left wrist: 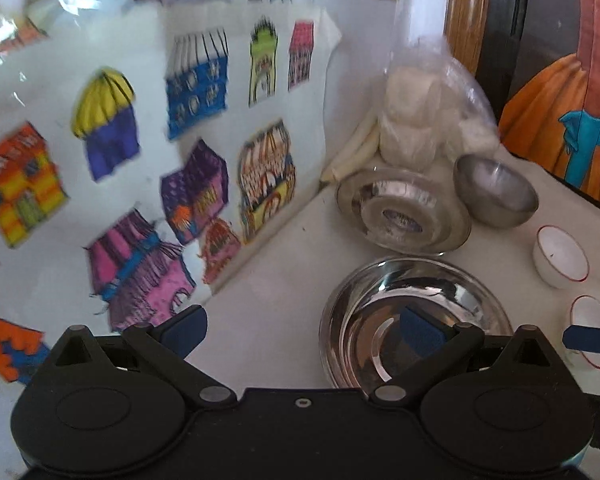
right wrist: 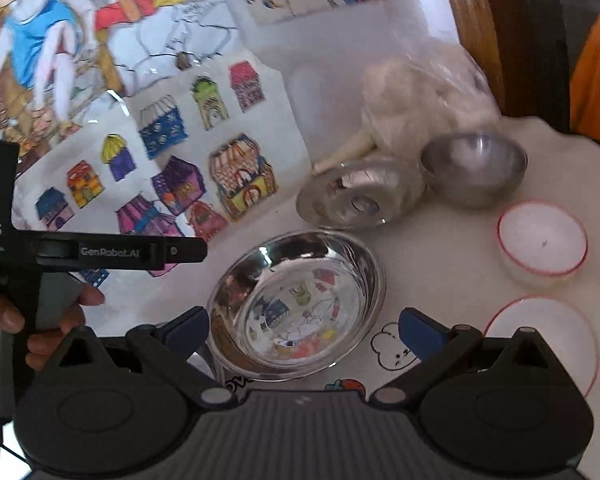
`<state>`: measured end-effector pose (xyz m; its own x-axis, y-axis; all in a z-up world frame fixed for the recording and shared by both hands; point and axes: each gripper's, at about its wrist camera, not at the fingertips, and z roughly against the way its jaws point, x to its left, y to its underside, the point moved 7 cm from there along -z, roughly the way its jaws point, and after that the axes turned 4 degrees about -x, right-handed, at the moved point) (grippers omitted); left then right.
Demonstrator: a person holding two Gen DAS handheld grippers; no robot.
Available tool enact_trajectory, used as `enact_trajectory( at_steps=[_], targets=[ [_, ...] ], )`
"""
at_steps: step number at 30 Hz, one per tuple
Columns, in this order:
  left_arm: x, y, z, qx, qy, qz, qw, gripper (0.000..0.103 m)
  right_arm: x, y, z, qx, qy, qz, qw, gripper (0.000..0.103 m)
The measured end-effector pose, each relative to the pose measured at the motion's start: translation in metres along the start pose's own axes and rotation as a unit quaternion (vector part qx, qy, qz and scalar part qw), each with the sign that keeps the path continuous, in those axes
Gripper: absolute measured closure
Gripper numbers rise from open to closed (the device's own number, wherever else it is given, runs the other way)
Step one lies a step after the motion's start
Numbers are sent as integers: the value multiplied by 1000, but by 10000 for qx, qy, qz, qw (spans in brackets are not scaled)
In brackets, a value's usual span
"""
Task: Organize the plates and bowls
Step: 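Move both grippers to the large steel basin rim and close them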
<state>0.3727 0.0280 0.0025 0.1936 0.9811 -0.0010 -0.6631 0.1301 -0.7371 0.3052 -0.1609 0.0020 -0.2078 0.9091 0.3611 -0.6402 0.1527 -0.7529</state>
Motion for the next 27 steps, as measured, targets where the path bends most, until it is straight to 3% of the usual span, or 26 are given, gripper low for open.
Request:
enact_trajectory(
  at_steps=[6,17,27],
  targets=[
    [-1,7,-27,218,119,-32,9997,1,-8,15,-15,32,17,-411,9991,0],
    [-7,14,-45,493,415,65,9979,2,-11,18,-30,-57,107,-459,9989,0],
    [-12,16,-51,568,721,248,9955,24,-13,21,-38,-35,152,-618,9980,12]
  ],
)
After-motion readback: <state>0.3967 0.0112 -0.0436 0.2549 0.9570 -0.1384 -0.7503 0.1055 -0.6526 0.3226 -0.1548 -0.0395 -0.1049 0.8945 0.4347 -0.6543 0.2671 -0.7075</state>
